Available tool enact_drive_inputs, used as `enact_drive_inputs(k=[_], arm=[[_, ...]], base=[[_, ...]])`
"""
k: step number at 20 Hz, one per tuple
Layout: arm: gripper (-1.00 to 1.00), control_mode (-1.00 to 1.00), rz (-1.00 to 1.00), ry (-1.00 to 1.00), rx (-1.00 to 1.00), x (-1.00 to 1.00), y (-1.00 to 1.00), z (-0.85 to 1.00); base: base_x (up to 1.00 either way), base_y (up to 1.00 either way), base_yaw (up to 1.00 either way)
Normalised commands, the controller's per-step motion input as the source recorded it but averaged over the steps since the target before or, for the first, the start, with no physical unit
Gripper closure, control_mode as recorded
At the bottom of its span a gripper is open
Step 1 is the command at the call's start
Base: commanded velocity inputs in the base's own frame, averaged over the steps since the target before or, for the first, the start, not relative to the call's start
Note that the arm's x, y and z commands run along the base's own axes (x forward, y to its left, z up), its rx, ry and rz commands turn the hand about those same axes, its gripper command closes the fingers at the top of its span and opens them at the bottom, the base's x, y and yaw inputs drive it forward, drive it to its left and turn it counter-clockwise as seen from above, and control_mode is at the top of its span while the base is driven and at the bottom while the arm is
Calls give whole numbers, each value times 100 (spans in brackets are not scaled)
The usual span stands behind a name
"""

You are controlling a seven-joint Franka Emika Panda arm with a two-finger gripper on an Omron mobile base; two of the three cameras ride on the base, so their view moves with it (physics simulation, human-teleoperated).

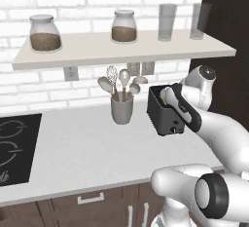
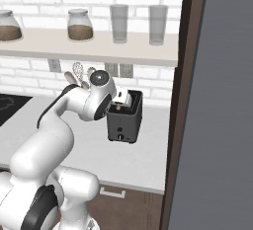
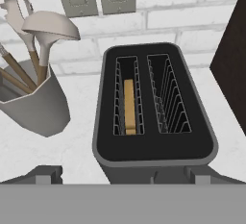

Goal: Start the toaster. Once the lever pops up, take the bread to the plate on the dining counter.

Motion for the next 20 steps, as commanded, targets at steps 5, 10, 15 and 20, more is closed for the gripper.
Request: enact_drive_inputs(k=[5,10,15,20], arm=[[-100,-100,0,0,0,-22,-3,-2],[-100,-100,0,0,0,-18,-3,0],[-100,-100,0,0,0,-9,0,0],[-100,-100,0,0,0,0,0,0]], base=[[0,0,0],[0,0,0],[0,0,0],[0,0,0]])
